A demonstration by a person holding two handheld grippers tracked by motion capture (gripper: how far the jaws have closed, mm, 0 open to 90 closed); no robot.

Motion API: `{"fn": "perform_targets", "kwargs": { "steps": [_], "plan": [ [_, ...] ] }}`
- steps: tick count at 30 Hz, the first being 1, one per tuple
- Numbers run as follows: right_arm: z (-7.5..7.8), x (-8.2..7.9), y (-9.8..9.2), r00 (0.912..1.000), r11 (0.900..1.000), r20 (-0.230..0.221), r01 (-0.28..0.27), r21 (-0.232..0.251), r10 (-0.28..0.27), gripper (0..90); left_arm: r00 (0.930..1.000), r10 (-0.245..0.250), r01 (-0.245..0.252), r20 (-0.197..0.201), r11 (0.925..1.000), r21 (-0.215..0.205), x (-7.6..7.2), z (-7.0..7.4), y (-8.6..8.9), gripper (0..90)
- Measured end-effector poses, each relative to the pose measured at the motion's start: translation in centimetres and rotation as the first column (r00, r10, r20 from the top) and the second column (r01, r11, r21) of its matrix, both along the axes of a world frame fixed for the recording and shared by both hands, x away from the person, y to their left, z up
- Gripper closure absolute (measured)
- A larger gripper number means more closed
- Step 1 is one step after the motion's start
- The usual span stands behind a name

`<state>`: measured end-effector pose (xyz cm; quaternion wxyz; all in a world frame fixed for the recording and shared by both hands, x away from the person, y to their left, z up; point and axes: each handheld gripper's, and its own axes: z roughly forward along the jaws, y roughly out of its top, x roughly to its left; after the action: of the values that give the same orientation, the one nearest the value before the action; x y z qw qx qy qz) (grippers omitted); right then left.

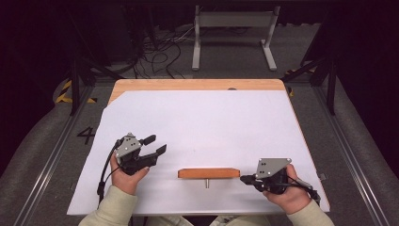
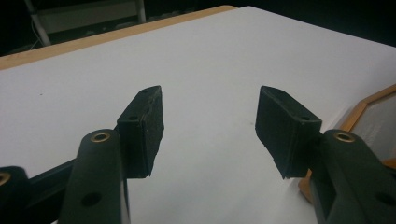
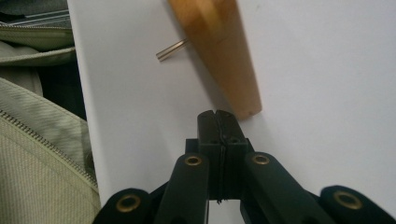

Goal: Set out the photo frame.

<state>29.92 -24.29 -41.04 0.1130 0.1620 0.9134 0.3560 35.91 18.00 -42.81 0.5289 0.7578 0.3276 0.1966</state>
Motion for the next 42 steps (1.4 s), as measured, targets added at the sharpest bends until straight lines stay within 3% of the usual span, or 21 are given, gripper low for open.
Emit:
{"fn": "perform_targets", "kwargs": {
  "steps": [4,6,16,19,29,33,34,42],
  "plan": [
    [-1.2,0.2,0.4,0.9996,1.000,-0.016,0.024,0.017,-0.024,90.0,0.9999,0.015,-0.015,-0.007,0.9999,0.007,0.1,-0.1,-0.1,43.7],
    [-2.5,0.8,0.6,0.9987,0.999,-0.029,0.041,0.018,-0.041,90.0,0.9999,0.013,-0.012,-0.010,0.9997,0.020,0.2,-0.2,0.0,43.8],
    [-4.5,1.6,1.4,0.9967,0.996,-0.059,0.059,0.068,-0.055,90.0,0.9993,0.026,-0.025,-0.028,0.9994,0.024,0.5,-0.6,-0.1,43.7],
    [-4.6,1.8,1.6,0.9961,0.993,-0.053,0.075,0.087,-0.071,90.0,0.9993,0.025,-0.025,-0.029,0.9994,0.023,0.6,-0.6,-0.1,43.6],
    [-4.5,3.1,2.0,0.9890,0.987,-0.054,0.142,0.075,-0.138,90.0,0.9992,0.025,-0.024,-0.030,0.9992,0.031,0.7,-0.7,0.0,43.0],
    [-4.3,4.4,2.1,0.9852,0.981,-0.065,0.164,0.099,-0.159,90.0,0.9990,0.027,-0.026,-0.035,0.9992,0.030,0.7,-0.7,0.0,42.9],
    [-4.4,5.4,2.3,0.9824,0.978,-0.083,0.176,0.115,-0.167,90.0,0.9990,0.028,-0.027,-0.036,0.9992,0.029,0.7,-0.7,0.0,42.9],
    [-4.4,8.1,3.2,0.9718,0.966,-0.109,0.223,0.132,-0.209,90.0,0.9988,0.029,-0.027,-0.039,0.9992,0.030,0.7,-0.9,0.0,42.8]
  ]
}}
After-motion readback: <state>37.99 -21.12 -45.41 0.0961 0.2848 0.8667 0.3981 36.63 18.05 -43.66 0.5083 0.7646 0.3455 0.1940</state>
